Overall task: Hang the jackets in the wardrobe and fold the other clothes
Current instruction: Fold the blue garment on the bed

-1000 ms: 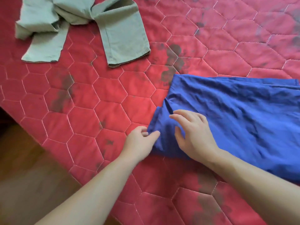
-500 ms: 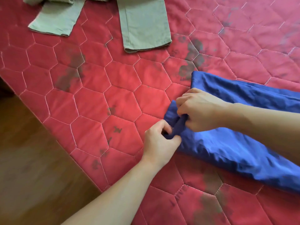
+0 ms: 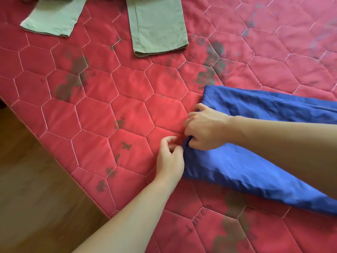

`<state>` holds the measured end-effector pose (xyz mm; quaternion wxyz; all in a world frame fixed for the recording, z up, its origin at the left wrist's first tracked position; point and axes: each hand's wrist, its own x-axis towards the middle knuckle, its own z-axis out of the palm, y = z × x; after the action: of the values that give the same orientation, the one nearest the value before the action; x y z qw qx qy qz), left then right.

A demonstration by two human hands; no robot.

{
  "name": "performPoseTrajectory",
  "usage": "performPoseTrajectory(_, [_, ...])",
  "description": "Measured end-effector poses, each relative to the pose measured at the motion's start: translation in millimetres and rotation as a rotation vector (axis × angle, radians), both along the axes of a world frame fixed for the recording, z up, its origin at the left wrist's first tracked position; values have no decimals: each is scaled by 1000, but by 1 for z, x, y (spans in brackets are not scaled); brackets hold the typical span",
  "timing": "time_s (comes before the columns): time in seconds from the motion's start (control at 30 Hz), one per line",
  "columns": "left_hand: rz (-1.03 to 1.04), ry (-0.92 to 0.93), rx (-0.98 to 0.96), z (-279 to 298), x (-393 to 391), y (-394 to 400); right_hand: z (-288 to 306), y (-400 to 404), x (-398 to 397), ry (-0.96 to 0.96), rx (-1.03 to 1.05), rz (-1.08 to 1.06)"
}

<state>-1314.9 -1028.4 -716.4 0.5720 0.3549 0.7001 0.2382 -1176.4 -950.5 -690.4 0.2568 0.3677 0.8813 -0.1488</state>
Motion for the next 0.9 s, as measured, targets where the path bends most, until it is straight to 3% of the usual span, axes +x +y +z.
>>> performPoseTrajectory(0.23, [-333, 215, 29, 4, 7, 7, -13, 4, -2, -71, 84, -28])
performPoseTrajectory(0.37, [-364, 307, 90, -5, -3, 9, -26, -15, 9, 309, 483, -263])
performPoseTrajectory(0.47, [-363, 343, 149, -8, -17, 6, -31, -52, 26, 457, 506, -475])
performPoseTrajectory(0.53, [-430, 385, 243, -10, -26, 1, -35, -80, 41, 441, 460, -575])
performPoseTrajectory(0.63, [-545, 665, 465, -8, -22, 0, -44, -111, 70, 334, 383, -751])
performPoseTrajectory(0.73, [-815, 782, 673, -8, 14, 10, -54, -127, 97, 255, 347, -920])
performPoseTrajectory(0.83, [-1124, 877, 649, -21, 53, 18, -64, -134, 137, 152, 340, -1026])
performPoseTrajectory(0.9, [-1176, 964, 577, -39, 59, 22, -68, -137, 169, 103, 353, -1072])
